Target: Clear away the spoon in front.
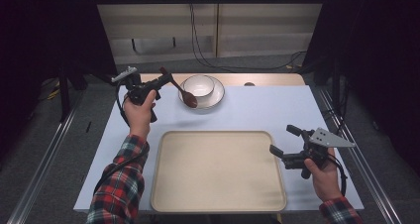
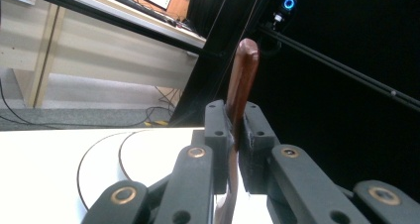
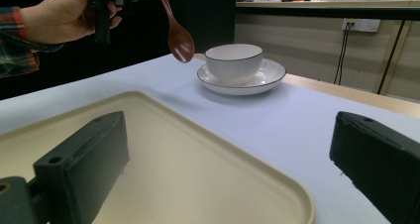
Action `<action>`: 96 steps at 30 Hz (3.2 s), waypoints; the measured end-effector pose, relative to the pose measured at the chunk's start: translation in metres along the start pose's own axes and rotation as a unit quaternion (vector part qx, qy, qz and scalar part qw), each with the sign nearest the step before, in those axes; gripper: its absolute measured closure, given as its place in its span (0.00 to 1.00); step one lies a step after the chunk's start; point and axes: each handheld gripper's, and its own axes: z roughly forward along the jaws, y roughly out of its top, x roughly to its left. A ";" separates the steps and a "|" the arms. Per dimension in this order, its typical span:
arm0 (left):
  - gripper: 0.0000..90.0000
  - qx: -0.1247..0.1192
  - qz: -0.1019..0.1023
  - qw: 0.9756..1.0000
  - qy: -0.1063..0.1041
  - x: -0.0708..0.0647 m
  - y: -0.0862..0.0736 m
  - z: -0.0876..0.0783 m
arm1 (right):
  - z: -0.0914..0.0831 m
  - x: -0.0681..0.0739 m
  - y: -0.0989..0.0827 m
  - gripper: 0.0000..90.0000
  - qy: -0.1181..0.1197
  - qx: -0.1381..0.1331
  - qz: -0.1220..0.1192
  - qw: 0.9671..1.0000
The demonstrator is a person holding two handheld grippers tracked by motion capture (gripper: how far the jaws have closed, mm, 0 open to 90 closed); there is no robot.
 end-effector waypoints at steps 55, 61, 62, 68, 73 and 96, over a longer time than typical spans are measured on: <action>0.93 0.082 0.004 0.994 -0.070 -0.031 -0.034 -0.028 | 0.001 0.002 0.000 0.02 0.001 0.007 -0.006 1.000; 0.93 0.088 0.002 0.993 -0.075 -0.033 -0.038 -0.032 | 0.001 0.002 -0.001 0.02 0.004 0.008 -0.006 1.000; 0.93 0.088 0.003 0.993 -0.074 -0.034 -0.038 -0.033 | 0.001 0.003 -0.001 0.02 0.004 0.009 -0.005 1.000; 0.93 0.091 0.001 0.992 -0.083 -0.038 -0.042 -0.036 | 0.001 0.002 -0.001 0.02 0.003 0.009 -0.007 1.000; 0.93 0.096 0.000 0.991 -0.091 -0.042 -0.044 -0.039 | 0.002 0.003 -0.001 0.02 0.005 0.009 -0.006 1.000; 0.93 0.114 -0.010 0.988 -0.105 -0.047 -0.060 -0.057 | 0.003 0.004 -0.001 0.02 0.002 0.011 -0.004 1.000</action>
